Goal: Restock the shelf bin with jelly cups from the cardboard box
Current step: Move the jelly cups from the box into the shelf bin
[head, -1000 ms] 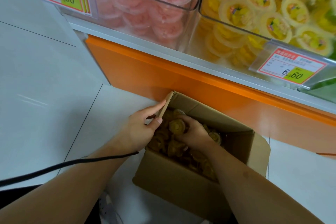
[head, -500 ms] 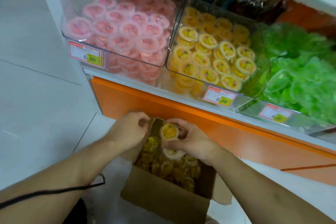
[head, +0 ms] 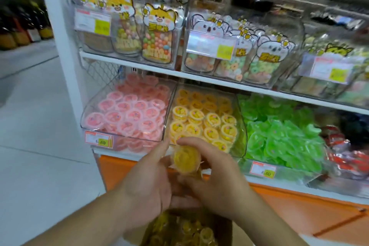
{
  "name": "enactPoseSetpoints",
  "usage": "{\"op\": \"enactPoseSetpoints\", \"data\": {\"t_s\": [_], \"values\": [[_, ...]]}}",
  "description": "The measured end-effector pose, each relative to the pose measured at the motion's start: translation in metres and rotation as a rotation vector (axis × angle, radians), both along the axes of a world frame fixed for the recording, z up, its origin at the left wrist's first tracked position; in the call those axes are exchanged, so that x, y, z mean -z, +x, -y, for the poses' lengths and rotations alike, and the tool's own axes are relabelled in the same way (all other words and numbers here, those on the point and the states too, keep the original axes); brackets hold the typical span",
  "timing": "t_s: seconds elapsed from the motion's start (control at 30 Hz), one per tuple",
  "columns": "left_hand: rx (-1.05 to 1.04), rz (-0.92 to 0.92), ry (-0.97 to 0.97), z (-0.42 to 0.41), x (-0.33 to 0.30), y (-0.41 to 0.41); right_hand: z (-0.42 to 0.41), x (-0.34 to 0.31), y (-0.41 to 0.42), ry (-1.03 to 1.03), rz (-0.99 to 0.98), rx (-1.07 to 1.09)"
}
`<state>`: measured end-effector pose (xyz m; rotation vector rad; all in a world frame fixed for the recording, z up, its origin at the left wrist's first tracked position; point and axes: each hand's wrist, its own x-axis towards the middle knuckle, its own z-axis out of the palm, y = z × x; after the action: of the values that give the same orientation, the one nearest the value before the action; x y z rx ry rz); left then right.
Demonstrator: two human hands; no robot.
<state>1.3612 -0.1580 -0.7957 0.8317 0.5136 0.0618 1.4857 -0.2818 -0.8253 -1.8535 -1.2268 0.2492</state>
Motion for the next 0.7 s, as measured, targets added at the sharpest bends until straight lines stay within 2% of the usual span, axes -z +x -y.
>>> {"op": "enactPoseSetpoints", "data": {"t_s": [0.1,0.17,0.27,0.37,0.43,0.7], "values": [[-0.010,0.005,0.013,0.000,-0.010,0.012,-0.002,-0.005,0.011,-0.001,0.127,-0.032],[0.005,0.021,0.054,-0.003,-0.012,0.019,0.000,-0.008,0.021,-0.015,0.085,-0.031],[0.026,-0.014,0.128,-0.010,0.001,0.030,0.003,-0.009,0.032,-0.043,-0.160,-0.072],[0.003,-0.046,0.153,-0.022,0.010,0.041,0.004,-0.009,0.047,0.037,-0.493,-0.093],[0.004,-0.060,0.153,-0.030,0.014,0.048,0.003,-0.010,0.058,0.081,-0.574,-0.024],[0.022,-0.047,0.334,-0.048,0.019,0.063,-0.004,-0.002,0.091,-0.012,-0.347,0.319]]}}
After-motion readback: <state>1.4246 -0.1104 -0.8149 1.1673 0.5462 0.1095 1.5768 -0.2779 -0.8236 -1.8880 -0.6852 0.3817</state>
